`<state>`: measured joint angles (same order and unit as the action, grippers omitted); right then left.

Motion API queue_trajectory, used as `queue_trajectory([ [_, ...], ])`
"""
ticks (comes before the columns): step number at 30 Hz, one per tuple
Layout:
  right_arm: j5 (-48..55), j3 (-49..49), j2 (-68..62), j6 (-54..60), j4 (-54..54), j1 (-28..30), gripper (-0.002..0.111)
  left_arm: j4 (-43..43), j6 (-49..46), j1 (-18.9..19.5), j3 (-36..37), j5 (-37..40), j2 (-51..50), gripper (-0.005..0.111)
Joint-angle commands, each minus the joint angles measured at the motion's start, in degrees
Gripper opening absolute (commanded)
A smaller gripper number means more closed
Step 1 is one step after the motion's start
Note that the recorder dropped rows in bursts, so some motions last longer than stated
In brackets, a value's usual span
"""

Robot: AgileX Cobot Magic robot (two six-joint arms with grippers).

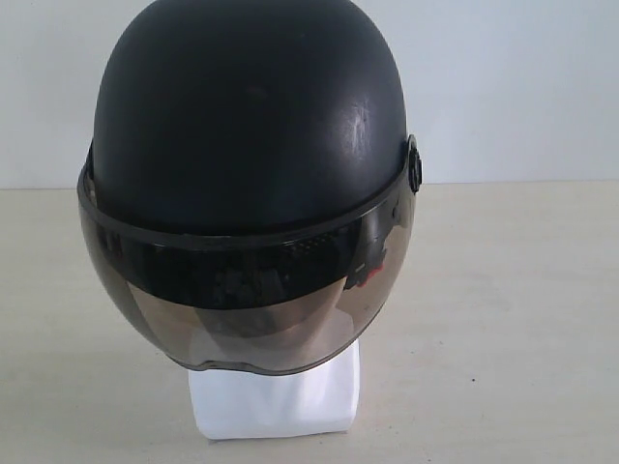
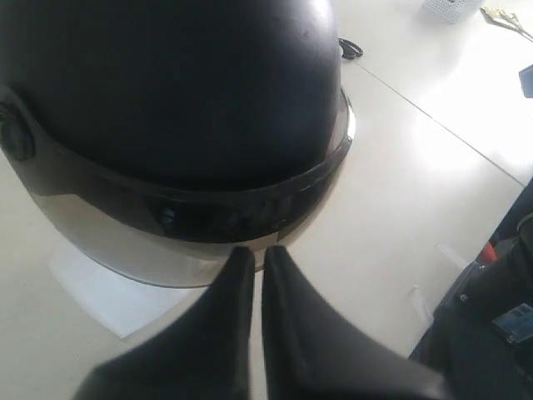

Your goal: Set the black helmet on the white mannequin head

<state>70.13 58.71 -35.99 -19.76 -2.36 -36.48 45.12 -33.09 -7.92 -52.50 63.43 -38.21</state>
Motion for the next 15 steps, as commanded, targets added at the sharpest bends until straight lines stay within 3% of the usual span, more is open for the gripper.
queue_trajectory([
  [1, -0.2, -0.1, 0.4, 0.2, 0.1, -0.1, 0.000, 0.1, 0.4, -0.3, 0.3, -0.2, 0.5, 0.004],
  [6, -0.2, -0.1, 0.4, 0.2, 0.1, -0.1, 0.000, -3.4, -0.4, -0.3, 0.3, -4.0, 1.6, 0.004],
  [8, -0.2, -0.1, 0.4, 0.2, 0.1, -0.1, 0.000, -18.9, -0.4, -0.3, 0.3, -7.1, 8.0, 0.004],
  [11, -0.2, -0.1, 0.4, 0.2, 0.1, -0.1, 0.000, -32.6, 0.1, -0.8, 0.3, -10.1, 16.4, 0.004],
  [15, -0.2, -0.1, 0.4, 0.2, 0.1, -0.1, 0.000, -31.1, 0.7, -1.0, 5.0, -14.4, 25.5, 0.004],
])
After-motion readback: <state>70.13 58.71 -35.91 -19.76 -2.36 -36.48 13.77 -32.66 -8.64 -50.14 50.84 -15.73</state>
